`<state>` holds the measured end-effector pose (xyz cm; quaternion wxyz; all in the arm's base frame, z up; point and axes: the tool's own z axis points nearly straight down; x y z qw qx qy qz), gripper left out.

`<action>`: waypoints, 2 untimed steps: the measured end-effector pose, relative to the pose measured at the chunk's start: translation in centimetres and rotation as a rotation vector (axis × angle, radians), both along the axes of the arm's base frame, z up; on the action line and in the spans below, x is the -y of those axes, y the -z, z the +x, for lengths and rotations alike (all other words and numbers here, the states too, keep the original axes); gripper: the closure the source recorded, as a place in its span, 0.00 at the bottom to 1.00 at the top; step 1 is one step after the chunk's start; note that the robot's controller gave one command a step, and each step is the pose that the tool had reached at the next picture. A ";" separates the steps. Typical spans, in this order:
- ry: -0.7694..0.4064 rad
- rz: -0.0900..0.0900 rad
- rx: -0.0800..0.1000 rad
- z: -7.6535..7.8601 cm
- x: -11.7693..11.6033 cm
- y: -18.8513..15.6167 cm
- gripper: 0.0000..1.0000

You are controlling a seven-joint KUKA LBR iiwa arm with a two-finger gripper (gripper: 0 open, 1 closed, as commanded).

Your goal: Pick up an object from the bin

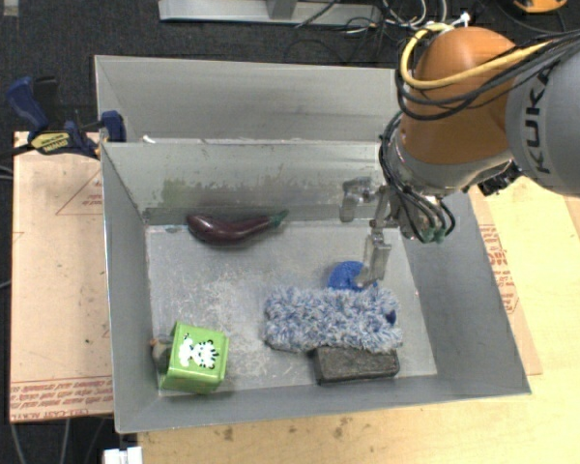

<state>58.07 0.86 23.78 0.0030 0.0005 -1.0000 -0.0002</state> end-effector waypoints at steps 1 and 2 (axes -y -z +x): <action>0.000 0.000 0.008 0.1 0.0 -0.5 0.00; -0.007 0.000 0.014 -1.8 0.7 4.2 0.00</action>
Offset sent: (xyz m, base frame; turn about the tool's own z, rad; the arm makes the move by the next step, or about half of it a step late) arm -0.0302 -0.0121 -0.0692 -0.0119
